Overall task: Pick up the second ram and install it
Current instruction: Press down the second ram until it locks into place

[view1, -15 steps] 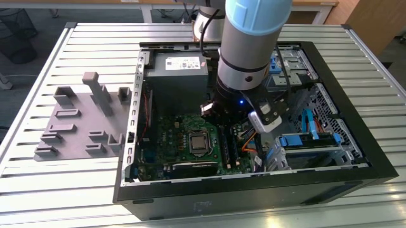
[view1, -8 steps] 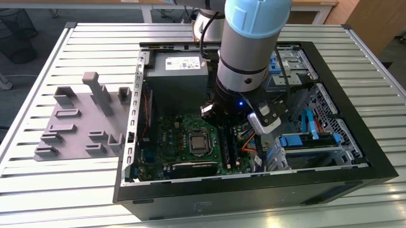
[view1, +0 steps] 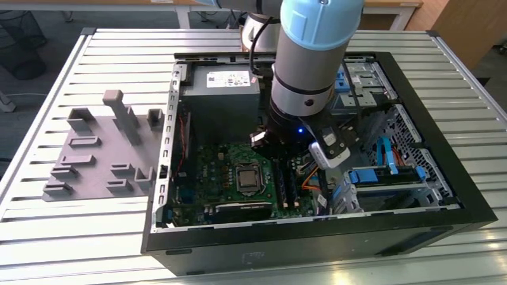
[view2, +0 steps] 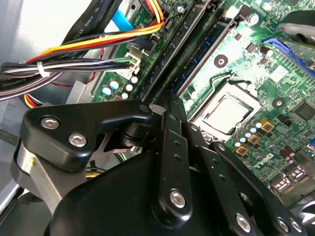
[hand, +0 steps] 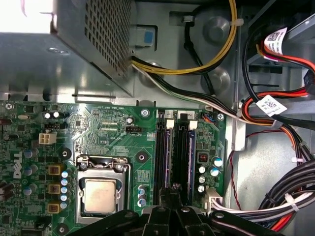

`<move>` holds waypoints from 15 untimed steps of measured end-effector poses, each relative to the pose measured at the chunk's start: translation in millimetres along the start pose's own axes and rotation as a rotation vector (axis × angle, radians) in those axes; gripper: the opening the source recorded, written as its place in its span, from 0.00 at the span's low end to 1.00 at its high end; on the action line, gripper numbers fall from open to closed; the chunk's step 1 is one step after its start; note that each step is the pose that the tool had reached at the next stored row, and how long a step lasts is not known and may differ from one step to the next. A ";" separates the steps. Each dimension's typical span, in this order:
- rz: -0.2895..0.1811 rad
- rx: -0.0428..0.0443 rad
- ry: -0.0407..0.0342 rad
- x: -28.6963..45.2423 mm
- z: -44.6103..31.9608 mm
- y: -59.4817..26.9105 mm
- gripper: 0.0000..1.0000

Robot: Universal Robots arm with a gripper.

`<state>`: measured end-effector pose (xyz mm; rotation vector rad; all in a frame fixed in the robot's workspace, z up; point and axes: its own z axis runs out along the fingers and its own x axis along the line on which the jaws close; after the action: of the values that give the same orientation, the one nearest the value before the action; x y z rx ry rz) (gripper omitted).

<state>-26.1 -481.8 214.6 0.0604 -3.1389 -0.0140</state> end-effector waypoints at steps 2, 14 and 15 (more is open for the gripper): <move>0.000 -0.0003 -0.0001 0.0 -0.2 0.0 0.11; 0.000 -0.0041 -0.0005 0.0 -15.9 0.3 0.11; 0.000 -0.0043 -0.0005 0.0 -15.9 0.3 0.11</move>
<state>-26.0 -481.6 230.6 0.0604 -3.1393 -0.0208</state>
